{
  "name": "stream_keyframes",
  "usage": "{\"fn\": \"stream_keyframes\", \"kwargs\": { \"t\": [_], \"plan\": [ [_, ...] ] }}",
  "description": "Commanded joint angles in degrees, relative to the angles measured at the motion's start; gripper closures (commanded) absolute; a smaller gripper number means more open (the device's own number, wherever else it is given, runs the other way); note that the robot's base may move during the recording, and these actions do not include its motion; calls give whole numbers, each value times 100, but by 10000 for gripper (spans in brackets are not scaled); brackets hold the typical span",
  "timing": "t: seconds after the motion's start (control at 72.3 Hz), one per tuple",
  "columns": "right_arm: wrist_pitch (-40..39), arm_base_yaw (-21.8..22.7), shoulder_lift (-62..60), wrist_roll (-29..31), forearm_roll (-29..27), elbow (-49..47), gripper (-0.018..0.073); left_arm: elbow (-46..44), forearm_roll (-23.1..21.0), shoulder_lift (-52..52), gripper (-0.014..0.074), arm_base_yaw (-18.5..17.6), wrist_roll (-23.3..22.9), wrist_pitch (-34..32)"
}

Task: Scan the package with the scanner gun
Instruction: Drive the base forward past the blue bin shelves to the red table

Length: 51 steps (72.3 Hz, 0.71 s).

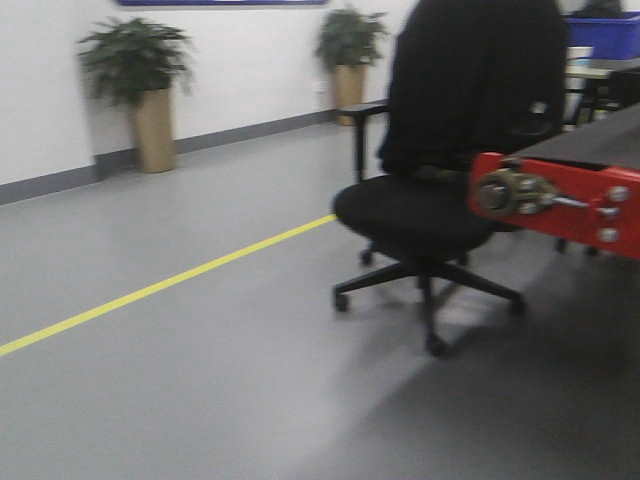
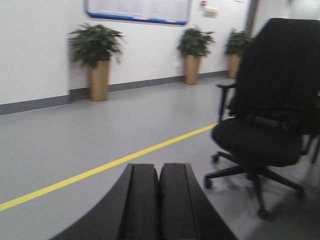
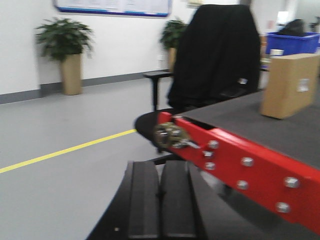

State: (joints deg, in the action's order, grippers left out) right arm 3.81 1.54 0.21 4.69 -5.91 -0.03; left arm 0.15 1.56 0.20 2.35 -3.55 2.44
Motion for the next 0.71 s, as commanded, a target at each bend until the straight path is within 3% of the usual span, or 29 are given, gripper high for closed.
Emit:
{"fn": "stream_keyframes", "kwargs": {
  "t": [0.0, 0.692],
  "plan": [
    [-82, -1, -21, -1, 31, 3, 727, -15, 5, -20, 707, 5, -11, -86],
    [-82, -1, -21, -1, 31, 3, 727, -15, 5, -20, 707, 5, -11, -86]
  ]
}}
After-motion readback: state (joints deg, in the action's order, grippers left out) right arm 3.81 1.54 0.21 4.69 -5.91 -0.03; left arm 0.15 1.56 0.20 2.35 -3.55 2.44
